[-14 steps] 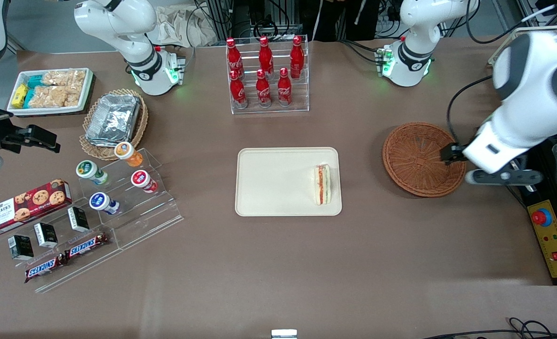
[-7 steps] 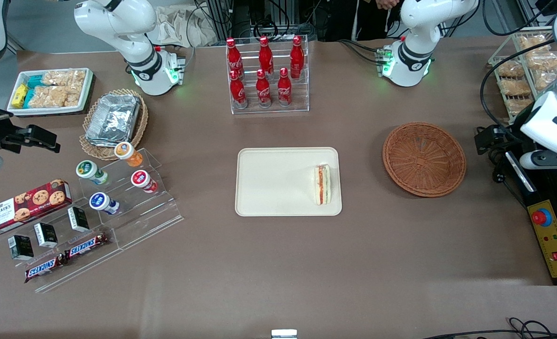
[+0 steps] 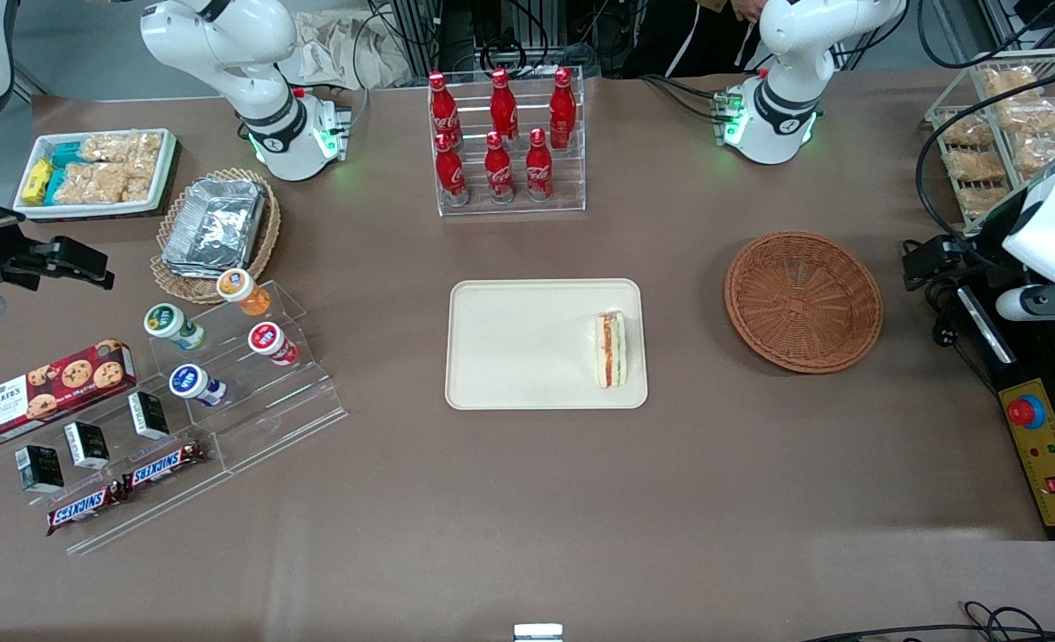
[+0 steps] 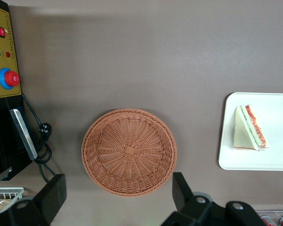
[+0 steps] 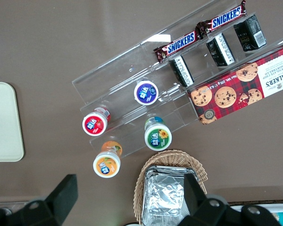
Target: Place sandwich from basket to tray
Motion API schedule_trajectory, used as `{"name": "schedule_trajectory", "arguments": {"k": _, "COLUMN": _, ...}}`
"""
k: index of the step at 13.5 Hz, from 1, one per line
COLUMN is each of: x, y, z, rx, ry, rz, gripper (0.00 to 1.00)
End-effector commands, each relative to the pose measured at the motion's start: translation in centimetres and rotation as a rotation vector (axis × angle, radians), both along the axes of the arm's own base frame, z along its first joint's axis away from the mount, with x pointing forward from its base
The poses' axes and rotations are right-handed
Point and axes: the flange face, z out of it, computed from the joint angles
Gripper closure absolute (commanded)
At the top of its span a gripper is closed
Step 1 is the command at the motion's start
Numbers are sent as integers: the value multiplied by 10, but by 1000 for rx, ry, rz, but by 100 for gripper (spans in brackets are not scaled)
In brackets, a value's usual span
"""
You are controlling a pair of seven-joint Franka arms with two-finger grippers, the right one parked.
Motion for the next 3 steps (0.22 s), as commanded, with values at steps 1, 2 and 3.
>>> {"name": "schedule_trajectory", "arguments": {"k": 1, "x": -1, "y": 1, "z": 4, "rx": -18, "ry": 8, "rz": -10, "gripper": 0}}
{"name": "schedule_trajectory", "arguments": {"k": 2, "x": -1, "y": 1, "z": 4, "rx": -18, "ry": 10, "rz": -10, "gripper": 0}}
{"name": "schedule_trajectory", "arguments": {"k": 3, "x": -1, "y": 1, "z": 4, "rx": -18, "ry": 10, "rz": -10, "gripper": 0}}
